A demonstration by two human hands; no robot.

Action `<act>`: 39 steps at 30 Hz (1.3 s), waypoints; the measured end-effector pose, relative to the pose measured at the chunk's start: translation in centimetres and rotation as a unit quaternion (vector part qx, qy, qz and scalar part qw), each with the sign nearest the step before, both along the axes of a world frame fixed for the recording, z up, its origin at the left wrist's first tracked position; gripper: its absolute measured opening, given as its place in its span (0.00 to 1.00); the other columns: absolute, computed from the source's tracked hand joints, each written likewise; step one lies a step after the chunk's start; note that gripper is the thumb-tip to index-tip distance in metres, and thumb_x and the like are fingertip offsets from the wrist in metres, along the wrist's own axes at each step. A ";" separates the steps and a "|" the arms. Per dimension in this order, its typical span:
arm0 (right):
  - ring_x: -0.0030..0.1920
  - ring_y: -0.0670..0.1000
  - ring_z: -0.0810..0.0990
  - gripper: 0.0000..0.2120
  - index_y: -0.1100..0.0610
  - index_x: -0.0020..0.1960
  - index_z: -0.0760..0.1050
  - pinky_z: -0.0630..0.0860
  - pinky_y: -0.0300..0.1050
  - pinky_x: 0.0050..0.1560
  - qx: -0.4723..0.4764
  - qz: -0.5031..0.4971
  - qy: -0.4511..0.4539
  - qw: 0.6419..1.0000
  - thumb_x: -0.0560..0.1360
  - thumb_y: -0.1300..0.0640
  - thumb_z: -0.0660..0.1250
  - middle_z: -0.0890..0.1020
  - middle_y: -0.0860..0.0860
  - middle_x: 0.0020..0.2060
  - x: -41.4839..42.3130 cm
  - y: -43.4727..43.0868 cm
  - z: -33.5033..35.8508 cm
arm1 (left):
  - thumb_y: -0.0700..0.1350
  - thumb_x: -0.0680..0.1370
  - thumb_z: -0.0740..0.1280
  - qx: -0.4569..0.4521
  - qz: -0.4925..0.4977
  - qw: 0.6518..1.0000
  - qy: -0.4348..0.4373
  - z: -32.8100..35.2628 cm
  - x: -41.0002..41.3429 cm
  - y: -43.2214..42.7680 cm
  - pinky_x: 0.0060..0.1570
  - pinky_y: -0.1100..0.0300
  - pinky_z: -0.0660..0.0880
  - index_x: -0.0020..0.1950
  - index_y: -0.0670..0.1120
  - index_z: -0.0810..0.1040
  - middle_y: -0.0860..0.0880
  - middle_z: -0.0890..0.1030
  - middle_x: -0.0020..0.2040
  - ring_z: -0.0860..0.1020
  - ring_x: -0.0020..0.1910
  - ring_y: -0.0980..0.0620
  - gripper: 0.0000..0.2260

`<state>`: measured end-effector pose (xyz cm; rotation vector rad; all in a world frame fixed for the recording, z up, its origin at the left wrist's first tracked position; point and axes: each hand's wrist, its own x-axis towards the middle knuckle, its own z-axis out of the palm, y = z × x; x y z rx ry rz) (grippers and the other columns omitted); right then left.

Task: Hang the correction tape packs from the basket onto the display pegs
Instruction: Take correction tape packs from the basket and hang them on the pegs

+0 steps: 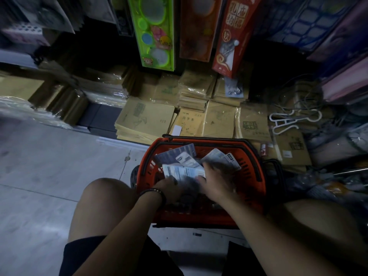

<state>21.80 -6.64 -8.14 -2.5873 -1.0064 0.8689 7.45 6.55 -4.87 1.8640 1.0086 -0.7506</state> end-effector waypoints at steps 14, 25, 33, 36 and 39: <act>0.70 0.52 0.69 0.45 0.40 0.80 0.58 0.76 0.50 0.66 0.281 0.019 -0.048 0.958 0.69 0.47 0.76 0.63 0.45 0.67 -2.7 -3.0 13.7 | 0.50 0.82 0.69 -0.262 0.340 0.797 -0.425 12.8 2.2 -4.5 0.64 0.40 0.79 0.70 0.52 0.76 0.43 0.84 0.64 0.82 0.65 0.41 0.17; 0.78 0.52 0.61 0.45 0.38 0.83 0.55 0.69 0.55 0.75 0.347 0.086 -0.151 0.921 0.72 0.46 0.74 0.56 0.44 0.75 2.3 -6.7 27.4 | 0.40 0.86 0.61 -0.253 0.297 0.760 -0.520 25.1 5.5 -5.2 0.62 0.32 0.78 0.72 0.47 0.74 0.40 0.85 0.63 0.84 0.61 0.36 0.15; 0.81 0.46 0.58 0.43 0.49 0.83 0.59 0.63 0.50 0.78 0.370 0.129 -0.326 0.861 0.74 0.45 0.76 0.60 0.42 0.81 7.1 -8.3 40.0 | 0.41 0.83 0.66 -0.196 0.169 0.773 -0.580 36.9 9.0 -5.3 0.59 0.38 0.82 0.68 0.49 0.77 0.44 0.85 0.62 0.85 0.60 0.42 0.14; 0.80 0.46 0.58 0.47 0.43 0.85 0.49 0.68 0.47 0.75 0.352 0.110 -0.363 0.855 0.74 0.44 0.74 0.58 0.41 0.80 8.3 -9.2 43.3 | 0.39 0.82 0.68 -0.179 0.123 0.776 -0.592 40.4 10.5 -5.6 0.58 0.39 0.83 0.69 0.49 0.76 0.44 0.85 0.63 0.85 0.61 0.43 0.16; 0.77 0.45 0.61 0.49 0.39 0.85 0.46 0.75 0.46 0.66 0.354 0.070 -0.375 0.854 0.74 0.44 0.73 0.55 0.37 0.79 9.7 -10.0 46.3 | 0.40 0.83 0.65 -0.195 0.103 0.773 -0.595 43.5 12.0 -5.5 0.62 0.36 0.80 0.71 0.49 0.76 0.44 0.85 0.64 0.84 0.63 0.42 0.16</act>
